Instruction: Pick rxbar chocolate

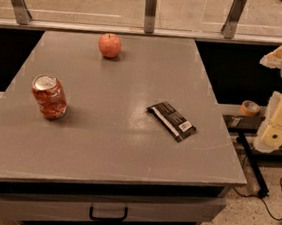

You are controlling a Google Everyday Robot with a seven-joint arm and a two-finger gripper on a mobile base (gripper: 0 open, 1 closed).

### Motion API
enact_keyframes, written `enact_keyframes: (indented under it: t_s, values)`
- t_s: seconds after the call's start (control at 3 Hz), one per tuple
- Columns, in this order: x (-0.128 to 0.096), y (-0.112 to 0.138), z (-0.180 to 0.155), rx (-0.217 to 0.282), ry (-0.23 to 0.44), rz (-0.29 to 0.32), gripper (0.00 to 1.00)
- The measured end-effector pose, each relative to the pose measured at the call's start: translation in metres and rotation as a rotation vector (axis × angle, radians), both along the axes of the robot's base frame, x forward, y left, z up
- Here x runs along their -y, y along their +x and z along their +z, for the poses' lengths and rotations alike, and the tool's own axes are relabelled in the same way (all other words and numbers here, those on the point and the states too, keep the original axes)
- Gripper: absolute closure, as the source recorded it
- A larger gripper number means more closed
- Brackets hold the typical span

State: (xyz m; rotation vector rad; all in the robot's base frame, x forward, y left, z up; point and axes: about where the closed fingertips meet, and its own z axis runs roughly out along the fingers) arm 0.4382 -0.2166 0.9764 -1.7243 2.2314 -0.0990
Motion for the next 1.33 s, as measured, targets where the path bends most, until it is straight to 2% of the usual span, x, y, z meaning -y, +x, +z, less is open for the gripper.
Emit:
enact_keyframes:
  t_s: [0.33, 0.67, 1.0, 1.33]
  values:
    - [0.000, 0.000, 0.000, 0.000, 0.000, 0.000, 0.00]
    - [-0.003, 0.003, 0.000, 0.009, 0.034, -0.002, 0.00]
    - [-0.018, 0.025, -0.014, 0.020, 0.117, 0.008, 0.00]
    - [-0.035, 0.052, -0.041, 0.005, 0.196, -0.056, 0.00]
